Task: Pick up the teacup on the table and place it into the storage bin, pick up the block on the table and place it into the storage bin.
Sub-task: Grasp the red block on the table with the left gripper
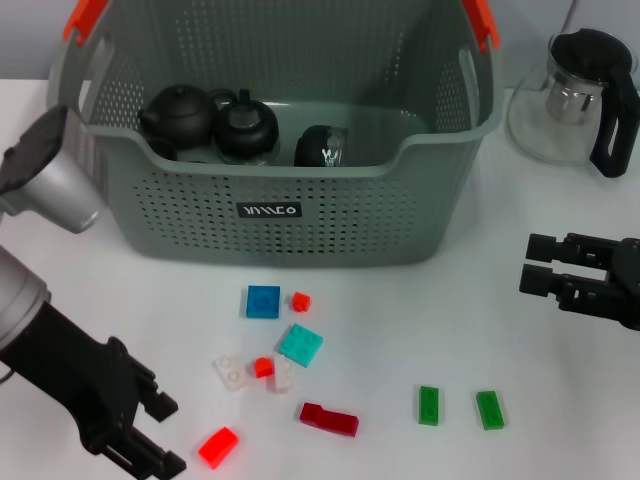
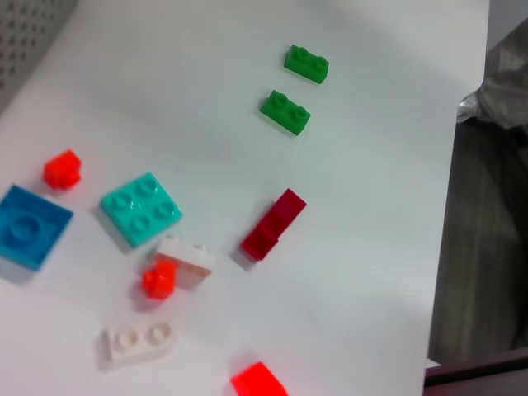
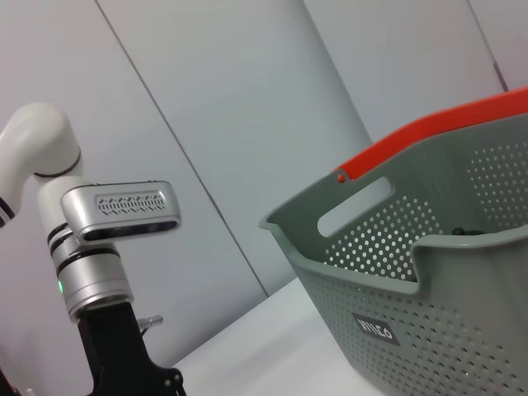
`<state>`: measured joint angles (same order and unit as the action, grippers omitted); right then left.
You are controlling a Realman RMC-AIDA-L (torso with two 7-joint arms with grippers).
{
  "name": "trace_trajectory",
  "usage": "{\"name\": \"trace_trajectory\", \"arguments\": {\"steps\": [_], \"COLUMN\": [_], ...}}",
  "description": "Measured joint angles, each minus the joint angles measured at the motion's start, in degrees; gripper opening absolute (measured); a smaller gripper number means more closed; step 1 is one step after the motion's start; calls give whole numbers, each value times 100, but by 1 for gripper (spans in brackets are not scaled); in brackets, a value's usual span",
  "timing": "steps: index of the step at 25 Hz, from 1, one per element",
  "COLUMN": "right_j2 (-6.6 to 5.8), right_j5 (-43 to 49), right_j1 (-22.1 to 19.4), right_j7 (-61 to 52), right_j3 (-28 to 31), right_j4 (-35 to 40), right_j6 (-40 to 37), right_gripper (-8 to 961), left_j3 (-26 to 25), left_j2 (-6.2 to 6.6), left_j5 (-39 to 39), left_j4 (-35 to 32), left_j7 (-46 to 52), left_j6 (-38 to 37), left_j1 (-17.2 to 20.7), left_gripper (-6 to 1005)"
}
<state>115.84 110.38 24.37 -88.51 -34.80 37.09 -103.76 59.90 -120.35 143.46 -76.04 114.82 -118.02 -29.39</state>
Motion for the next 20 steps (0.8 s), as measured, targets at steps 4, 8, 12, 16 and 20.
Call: {"name": "trace_trajectory", "arguments": {"steps": [4, 8, 12, 16, 20], "right_j2": [0, 0, -3, -13, -3], "right_j5": [19, 23, 26, 28, 28], "right_j1": [6, 17, 31, 37, 36], "right_j7": [0, 0, 0, 0, 0], "right_j3": [0, 0, 0, 0, -6], "right_j4": [0, 0, 0, 0, 0], "right_j6": [0, 0, -2, -4, -4], "right_gripper": [673, 674, 674, 674, 675], "left_j3": [37, 59, 69, 49, 15], "left_j2": [2, -17, -85, -149, -213], "left_j5": [3, -59, -78, -84, -100], "left_j4": [416, 793, 1124, 1337, 1564], "left_j7": [423, 619, 628, 557, 381], "left_j6": [-8, -9, 9, 125, 420], "left_j1": [-62, -82, -109, -115, -66], "left_gripper": [705, 705, 705, 705, 706]}}
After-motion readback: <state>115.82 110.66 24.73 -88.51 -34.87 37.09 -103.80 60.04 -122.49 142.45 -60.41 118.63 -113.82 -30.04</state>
